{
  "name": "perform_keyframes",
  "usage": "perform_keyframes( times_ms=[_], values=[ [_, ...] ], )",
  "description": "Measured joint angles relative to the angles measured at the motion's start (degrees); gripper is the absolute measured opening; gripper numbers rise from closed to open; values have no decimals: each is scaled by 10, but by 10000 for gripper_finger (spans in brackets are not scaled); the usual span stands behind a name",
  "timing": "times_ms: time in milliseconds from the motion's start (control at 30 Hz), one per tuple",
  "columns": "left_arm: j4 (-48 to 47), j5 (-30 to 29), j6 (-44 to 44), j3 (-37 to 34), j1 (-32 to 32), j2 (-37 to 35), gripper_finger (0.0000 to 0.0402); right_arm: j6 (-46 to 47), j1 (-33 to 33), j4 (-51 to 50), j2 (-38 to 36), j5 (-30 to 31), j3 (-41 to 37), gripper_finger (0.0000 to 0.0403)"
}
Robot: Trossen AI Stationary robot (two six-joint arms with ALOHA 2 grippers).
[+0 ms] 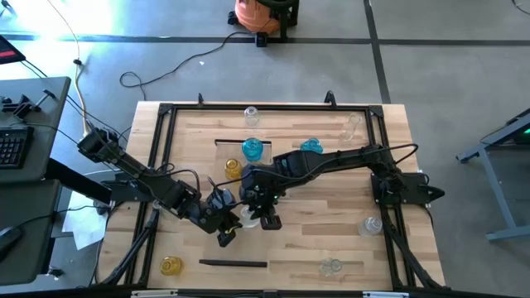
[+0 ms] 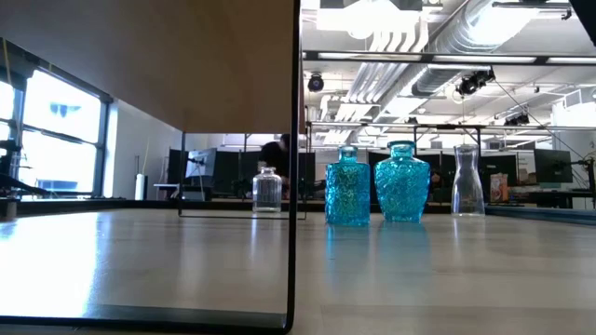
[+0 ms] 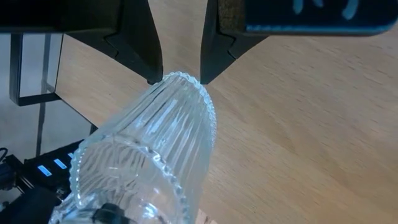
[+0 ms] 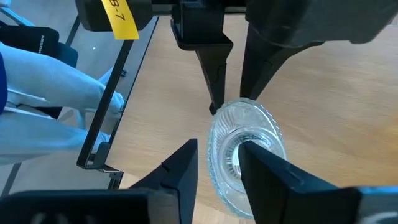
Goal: Sort vases onto shelf
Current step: Put the top middle transparent vase on the shelf
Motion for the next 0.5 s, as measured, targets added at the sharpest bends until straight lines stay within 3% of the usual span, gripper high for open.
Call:
perform_keyframes(
  times_ms=[500],
  values=[
    [-3,-10,-3,1,5,21,97,4,13,4,0,7,0,119]
  ],
)
